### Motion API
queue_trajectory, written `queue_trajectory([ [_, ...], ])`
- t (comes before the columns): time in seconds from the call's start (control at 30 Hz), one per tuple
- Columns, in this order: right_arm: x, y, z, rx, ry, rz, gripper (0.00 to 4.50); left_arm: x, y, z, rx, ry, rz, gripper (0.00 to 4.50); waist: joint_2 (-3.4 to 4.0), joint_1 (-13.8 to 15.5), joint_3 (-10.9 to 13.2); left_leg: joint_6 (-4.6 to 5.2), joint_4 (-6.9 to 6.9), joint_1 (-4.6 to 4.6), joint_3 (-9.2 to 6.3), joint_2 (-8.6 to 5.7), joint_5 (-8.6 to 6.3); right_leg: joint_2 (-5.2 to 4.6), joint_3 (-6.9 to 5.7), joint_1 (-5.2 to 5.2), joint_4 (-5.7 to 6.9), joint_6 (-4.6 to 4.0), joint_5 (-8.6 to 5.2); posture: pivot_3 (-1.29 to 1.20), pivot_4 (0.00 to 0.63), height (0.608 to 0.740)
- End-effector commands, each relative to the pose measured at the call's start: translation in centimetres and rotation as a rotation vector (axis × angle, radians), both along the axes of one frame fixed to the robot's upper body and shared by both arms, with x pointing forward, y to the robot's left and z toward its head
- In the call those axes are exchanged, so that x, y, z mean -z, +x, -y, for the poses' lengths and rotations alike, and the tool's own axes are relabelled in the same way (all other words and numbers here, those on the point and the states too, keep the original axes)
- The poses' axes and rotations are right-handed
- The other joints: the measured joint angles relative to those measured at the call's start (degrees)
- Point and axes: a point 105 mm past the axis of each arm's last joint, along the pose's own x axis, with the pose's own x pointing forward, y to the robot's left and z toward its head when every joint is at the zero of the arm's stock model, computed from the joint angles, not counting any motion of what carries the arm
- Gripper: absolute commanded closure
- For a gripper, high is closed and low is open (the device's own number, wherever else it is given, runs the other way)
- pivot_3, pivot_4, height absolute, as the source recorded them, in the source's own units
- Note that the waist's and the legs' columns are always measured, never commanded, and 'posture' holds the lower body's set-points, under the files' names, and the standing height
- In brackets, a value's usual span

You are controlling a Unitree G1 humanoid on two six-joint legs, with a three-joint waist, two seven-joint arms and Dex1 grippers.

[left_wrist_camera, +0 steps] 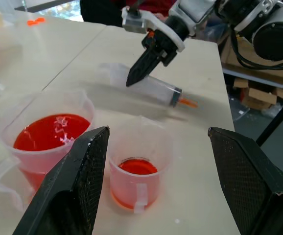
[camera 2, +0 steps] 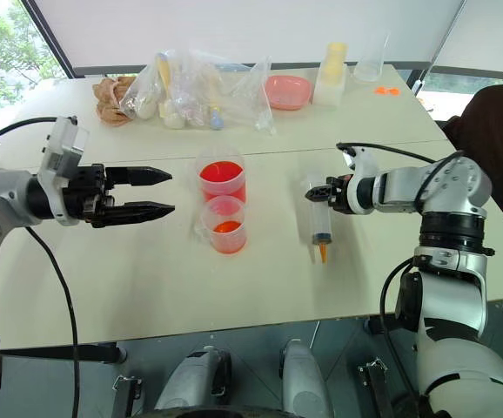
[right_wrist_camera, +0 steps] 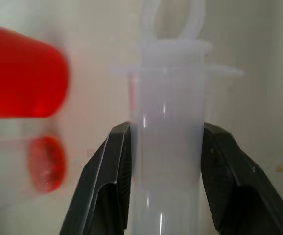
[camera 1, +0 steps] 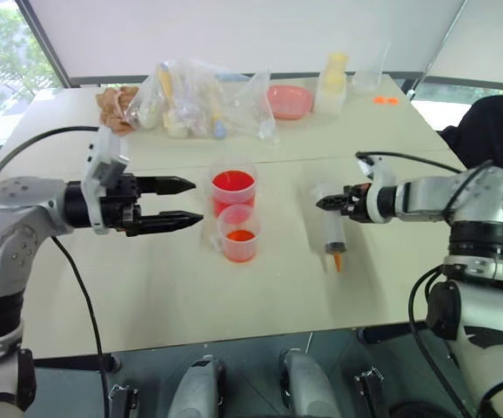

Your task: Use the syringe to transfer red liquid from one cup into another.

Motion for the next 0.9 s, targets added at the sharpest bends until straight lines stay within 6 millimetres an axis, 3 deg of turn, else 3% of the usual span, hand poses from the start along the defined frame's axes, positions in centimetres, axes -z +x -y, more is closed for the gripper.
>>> queue_trajectory([
  [0.03, 0.8, 0.6, 0.1, 0.007, -0.022, 0.009, 3.05, -0.7, -0.8, 0.5, 0.018, -0.042, 0.023, 1.13, 0.00, 0.0, 0.0, 0.00, 0.00, 0.00, 0.00, 0.00, 0.00, 0.00, 0.00, 0.00, 0.00, 0.00, 0.00, 0.00, 0.150, 0.740],
  [0.07, 1.3, 0.7, 0.3, 0.008, -0.032, -0.002, 3.05, -0.6, -0.9, 0.6, 0.018, -0.045, 0.020, 1.13, 0.00, 0.1, 0.0, 0.00, 0.00, 0.01, 0.00, 0.00, 0.00, 0.01, 0.00, 0.03, -0.02, 0.01, 0.00, 0.00, 0.150, 0.740],
  [0.27, 1.7, 0.8, 0.8, -0.003, -0.056, 0.002, 0.05, -0.5, -0.8, 0.5, -0.007, -0.056, 0.017, 1.08, -0.06, 0.2, 0.0, 0.00, 0.04, 0.17, -0.02, 0.01, 0.00, 0.03, -0.10, 0.32, -0.10, 0.01, 0.00, 0.00, 0.150, 0.740],
  [0.43, 0.4, 0.7, 1.7, -0.027, -0.105, 0.090, 0.05, -1.0, -0.1, 0.1, -0.053, -0.081, 0.028, 1.08, -0.08, 0.6, 0.0, 0.00, 0.13, 0.19, -0.04, 0.01, 0.00, 0.03, -0.11, 0.40, -0.13, -0.07, -0.05, 0.00, 0.150, 0.740],
  [0.6, -5.2, -1.1, 2.6, -0.206, -0.127, 0.438, 0.05, -1.4, 0.8, -1.2, -0.140, -0.127, 0.024, 1.08, -0.01, 1.5, 0.0, 0.04, 0.13, 0.08, -0.01, -0.02, -0.03, 0.02, -0.12, 0.26, -0.16, 0.05, -0.03, 0.00, 0.150, 0.740],
  [0.7, -7.4, -2.6, 3.4, -0.233, -0.090, 0.597, 0.05, -1.1, 1.0, -1.7, -0.186, -0.139, 0.012, 1.08, -0.04, 1.5, 0.0, 0.09, 0.11, 0.08, -0.02, -0.01, -0.06, 0.03, -0.13, 0.25, -0.16, 0.07, -0.04, 0.00, 0.150, 0.740],
  [0.8, -8.1, -4.3, 4.5, -0.218, -0.126, 0.820, 0.05, -0.3, 1.7, -3.1, -0.306, -0.146, 0.006, 1.08, -0.07, 1.7, 0.0, 0.10, 0.07, 0.10, -0.04, 0.02, -0.07, 0.06, -0.16, 0.28, -0.18, 0.07, -0.04, 0.00, 0.150, 0.740],
  [0.9, -6.9, -5.8, 5.4, -0.186, -0.164, 0.932, 0.05, 1.0, 1.8, -4.5, -0.401, -0.132, -0.010, 1.08, -0.08, 1.7, 0.0, 0.10, 0.04, 0.12, -0.04, 0.04, -0.07, 0.06, -0.13, 0.28, -0.16, 0.07, -0.04, 0.00, 0.150, 0.740],
])
